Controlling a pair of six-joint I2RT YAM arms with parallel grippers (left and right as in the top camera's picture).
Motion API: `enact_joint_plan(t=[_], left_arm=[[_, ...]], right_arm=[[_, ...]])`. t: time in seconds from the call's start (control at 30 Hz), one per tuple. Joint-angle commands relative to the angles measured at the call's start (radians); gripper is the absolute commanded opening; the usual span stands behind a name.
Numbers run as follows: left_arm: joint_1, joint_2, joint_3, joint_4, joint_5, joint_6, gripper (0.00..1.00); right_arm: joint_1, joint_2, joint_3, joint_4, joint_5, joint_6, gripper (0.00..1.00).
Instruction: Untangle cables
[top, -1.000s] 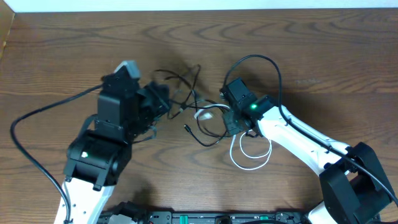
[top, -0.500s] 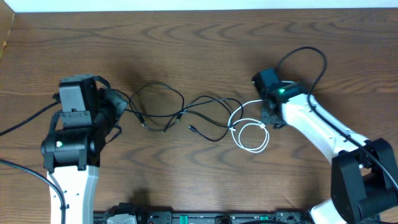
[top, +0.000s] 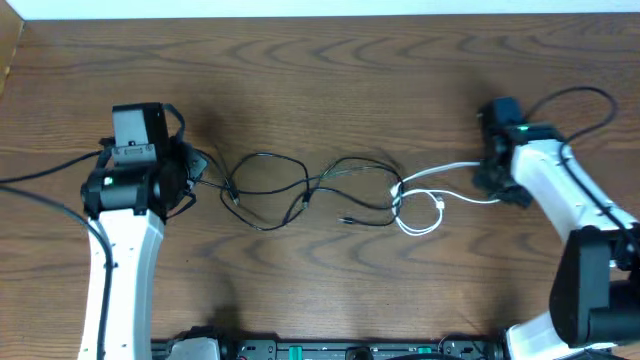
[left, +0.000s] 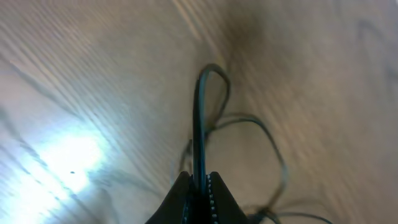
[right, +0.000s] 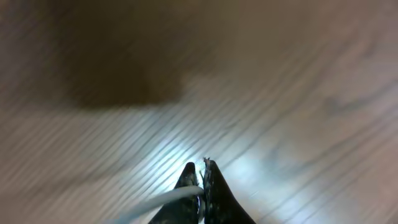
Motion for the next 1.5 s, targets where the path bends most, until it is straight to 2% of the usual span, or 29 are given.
enact_joint_plan(t=[0.0,0.3,0.5,0.57,0.6,0.7,0.8,0.97,1.0,1.03,1.07,1.1,1.33,1.47], left_arm=[[0.006,0.021,0.020,-0.010,-0.144,0.051,0.08],[0.054,0.022,0.020,-0.010,-0.210,0.049,0.07],[0.146,0.022,0.020,-0.010,-0.204,-0.027,0.07],[0.173,0.022,0.020,-0.008,-0.142,-0.051,0.08],[0.184,0.022,0.020,0.001,-0.032,-0.052,0.08],[0.175,0.024,0.020,0.018,0.159,-0.046,0.08],[0.138,0.028,0.019,0.064,0.320,0.032,0.07],[0.035,0.029,0.019,0.104,0.375,0.124,0.07],[-0.002,0.031,0.019,0.104,0.375,0.129,0.08],[-0.024,0.034,0.019,0.103,0.375,0.129,0.07],[-0.042,0.037,0.019,0.103,0.375,0.130,0.08],[-0.061,0.041,0.019,0.103,0.374,0.139,0.07],[-0.142,0.094,0.019,0.072,0.326,0.156,0.07],[-0.150,0.119,0.019,0.043,0.334,0.156,0.07]], right_arm=[[-0.152,0.009,-0.006,-0.008,0.026,0.039,0.01],[-0.409,0.009,-0.006,-0.016,0.019,0.039,0.01],[-0.531,0.009,-0.006,-0.017,-0.014,0.028,0.01],[-0.559,0.009,-0.006,-0.006,-0.048,0.028,0.01],[-0.572,0.009,-0.006,0.013,-0.108,0.015,0.01],[-0.566,0.009,-0.007,0.106,-0.339,-0.204,0.01],[-0.531,0.009,-0.006,0.186,-0.600,-0.418,0.01],[-0.436,0.009,-0.006,0.225,-0.811,-0.599,0.03],[-0.386,0.009,-0.006,0.223,-0.829,-0.633,0.40],[-0.357,0.009,-0.006,0.219,-0.832,-0.640,0.72],[-0.331,0.009,-0.006,0.216,-0.832,-0.647,0.91],[-0.300,0.009,-0.006,0.213,-0.832,-0.655,0.99],[-0.127,0.009,-0.007,0.176,-0.831,-0.671,0.99],[-0.057,0.009,-0.007,0.174,-0.831,-0.574,0.99]])
